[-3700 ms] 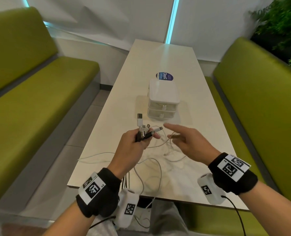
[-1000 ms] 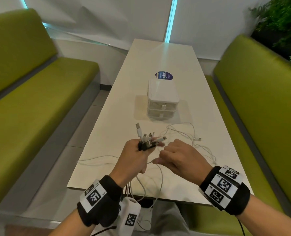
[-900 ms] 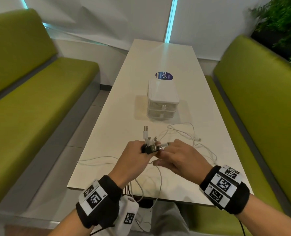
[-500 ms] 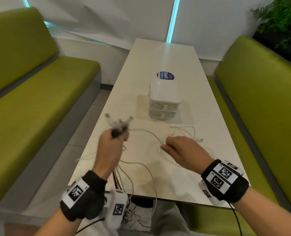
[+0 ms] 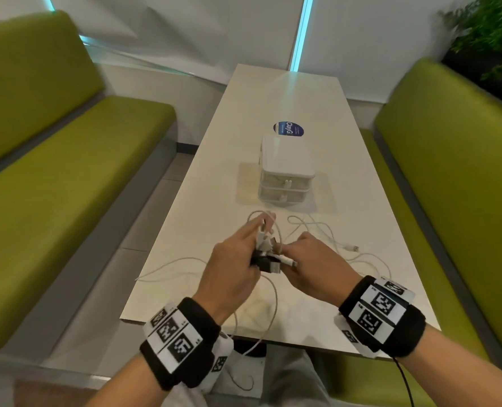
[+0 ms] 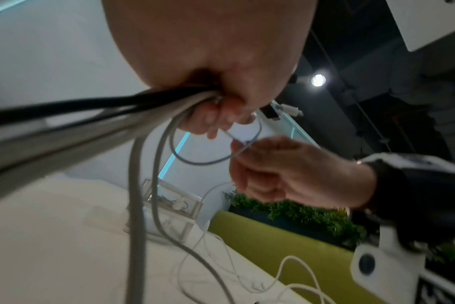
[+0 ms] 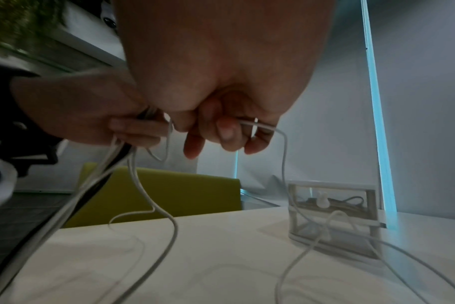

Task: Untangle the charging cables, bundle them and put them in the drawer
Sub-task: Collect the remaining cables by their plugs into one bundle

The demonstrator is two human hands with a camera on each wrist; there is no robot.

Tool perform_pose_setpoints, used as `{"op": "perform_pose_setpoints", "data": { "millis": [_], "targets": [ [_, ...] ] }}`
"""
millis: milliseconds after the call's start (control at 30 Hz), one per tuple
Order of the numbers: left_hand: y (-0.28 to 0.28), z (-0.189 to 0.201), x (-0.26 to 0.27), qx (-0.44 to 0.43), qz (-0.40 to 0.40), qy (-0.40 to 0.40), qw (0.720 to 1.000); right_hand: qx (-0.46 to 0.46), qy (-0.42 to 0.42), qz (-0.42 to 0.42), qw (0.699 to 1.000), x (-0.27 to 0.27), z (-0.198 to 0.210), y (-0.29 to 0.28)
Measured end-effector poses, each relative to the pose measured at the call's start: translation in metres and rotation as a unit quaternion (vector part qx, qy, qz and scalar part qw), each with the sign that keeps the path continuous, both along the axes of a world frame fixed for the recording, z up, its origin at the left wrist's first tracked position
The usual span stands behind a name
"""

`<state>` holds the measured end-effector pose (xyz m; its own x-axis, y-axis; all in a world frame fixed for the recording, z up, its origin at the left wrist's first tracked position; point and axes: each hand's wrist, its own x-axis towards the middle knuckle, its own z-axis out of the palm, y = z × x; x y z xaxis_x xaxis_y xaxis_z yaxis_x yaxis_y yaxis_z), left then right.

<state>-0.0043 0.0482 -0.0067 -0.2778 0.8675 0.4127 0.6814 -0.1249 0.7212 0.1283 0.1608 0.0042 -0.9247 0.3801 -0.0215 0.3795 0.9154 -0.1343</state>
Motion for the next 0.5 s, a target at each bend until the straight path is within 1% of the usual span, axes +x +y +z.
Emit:
{"op": "perform_pose_setpoints", "data": {
  "millis": [33, 67, 100, 167, 200, 300, 333, 367, 400, 433, 467, 500],
  "targets": [
    [0.001, -0.002, -0.001, -0.004, 0.003, 0.043, 0.999, 0.006, -0.005, 0.009, 1.0, -0.001, 0.003, -0.001],
    [0.002, -0.002, -0.001, -0.018, -0.004, 0.069, 0.997, 0.016, -0.013, 0.018, 1.0, -0.001, 0.005, 0.001],
    [0.002, 0.0, -0.001, -0.047, -0.011, 0.086, 0.995, 0.028, -0.019, 0.027, 0.999, -0.001, 0.006, 0.002],
    [0.002, 0.006, 0.001, -0.119, 0.01, 0.119, 0.986, 0.04, -0.025, 0.032, 0.998, 0.001, 0.009, 0.003],
    [0.002, 0.01, 0.001, -0.152, 0.02, 0.127, 0.98, 0.039, -0.02, 0.03, 0.999, 0.003, 0.009, 0.004],
    [0.0, 0.011, -0.009, -0.179, 0.047, 0.119, 0.975, 0.036, 0.021, 0.021, 0.999, 0.008, 0.005, 0.013],
    [-0.002, 0.012, -0.014, -0.167, 0.053, 0.085, 0.981, 0.03, 0.049, 0.017, 0.998, 0.011, 0.002, 0.019],
    [-0.003, 0.013, -0.022, -0.142, 0.066, 0.023, 0.987, 0.028, 0.077, 0.012, 0.997, 0.014, -0.002, 0.027],
    [-0.006, 0.014, -0.032, -0.103, 0.092, -0.06, 0.989, 0.045, 0.104, 0.001, 0.994, 0.018, -0.005, 0.037],
    [-0.009, 0.016, -0.04, -0.056, 0.128, -0.141, 0.98, 0.076, 0.128, -0.021, 0.989, 0.023, -0.008, 0.048],
    [-0.012, 0.018, -0.049, -0.008, 0.166, -0.202, 0.965, 0.099, 0.145, -0.06, 0.983, 0.027, -0.009, 0.058],
    [-0.014, 0.021, -0.057, 0.025, 0.193, -0.234, 0.953, 0.109, 0.158, -0.11, 0.975, 0.032, -0.011, 0.067]
  ]
}}
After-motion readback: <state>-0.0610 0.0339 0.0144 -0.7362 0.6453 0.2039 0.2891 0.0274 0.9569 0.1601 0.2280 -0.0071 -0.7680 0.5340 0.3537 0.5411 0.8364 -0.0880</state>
